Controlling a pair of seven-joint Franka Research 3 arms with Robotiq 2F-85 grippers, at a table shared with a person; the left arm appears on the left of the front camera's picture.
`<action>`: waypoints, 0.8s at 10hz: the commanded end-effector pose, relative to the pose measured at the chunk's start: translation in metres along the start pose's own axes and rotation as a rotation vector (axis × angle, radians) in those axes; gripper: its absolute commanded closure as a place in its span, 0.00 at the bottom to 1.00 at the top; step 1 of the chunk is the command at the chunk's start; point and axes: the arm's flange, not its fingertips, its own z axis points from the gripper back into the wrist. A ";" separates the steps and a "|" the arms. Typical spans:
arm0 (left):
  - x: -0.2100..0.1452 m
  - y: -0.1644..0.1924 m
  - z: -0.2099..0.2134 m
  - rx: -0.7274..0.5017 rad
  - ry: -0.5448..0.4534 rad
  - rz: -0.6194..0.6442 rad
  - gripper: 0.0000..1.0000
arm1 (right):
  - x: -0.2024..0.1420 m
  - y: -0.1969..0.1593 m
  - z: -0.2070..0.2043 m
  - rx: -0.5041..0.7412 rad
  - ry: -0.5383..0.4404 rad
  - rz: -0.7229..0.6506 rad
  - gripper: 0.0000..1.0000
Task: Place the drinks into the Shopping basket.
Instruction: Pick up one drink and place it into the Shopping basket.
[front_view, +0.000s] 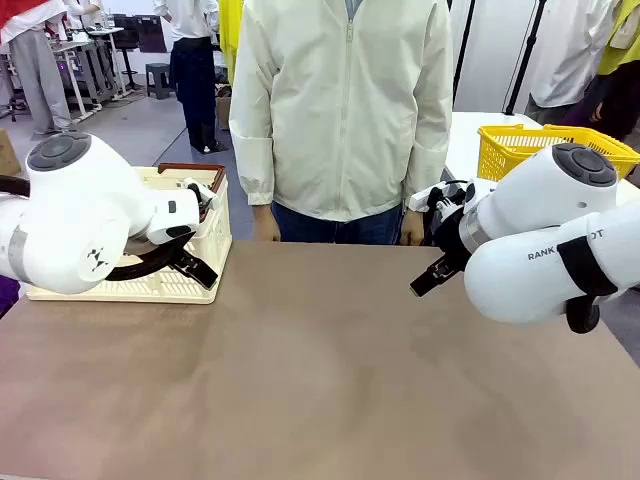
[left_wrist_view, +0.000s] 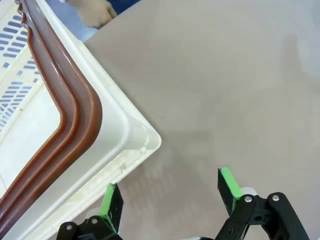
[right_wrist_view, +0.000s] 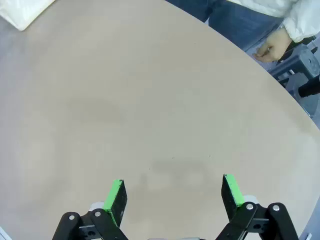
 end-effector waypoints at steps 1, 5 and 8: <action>0.000 0.000 0.000 0.000 0.000 0.000 0.00 | 0.000 0.000 0.000 0.000 0.000 0.000 0.00; 0.000 0.000 0.000 0.000 0.000 0.000 0.00 | 0.000 0.000 0.000 0.000 0.000 0.000 0.00; 0.000 0.000 0.000 0.000 0.000 0.000 0.00 | 0.000 0.000 0.000 0.000 0.000 0.000 0.00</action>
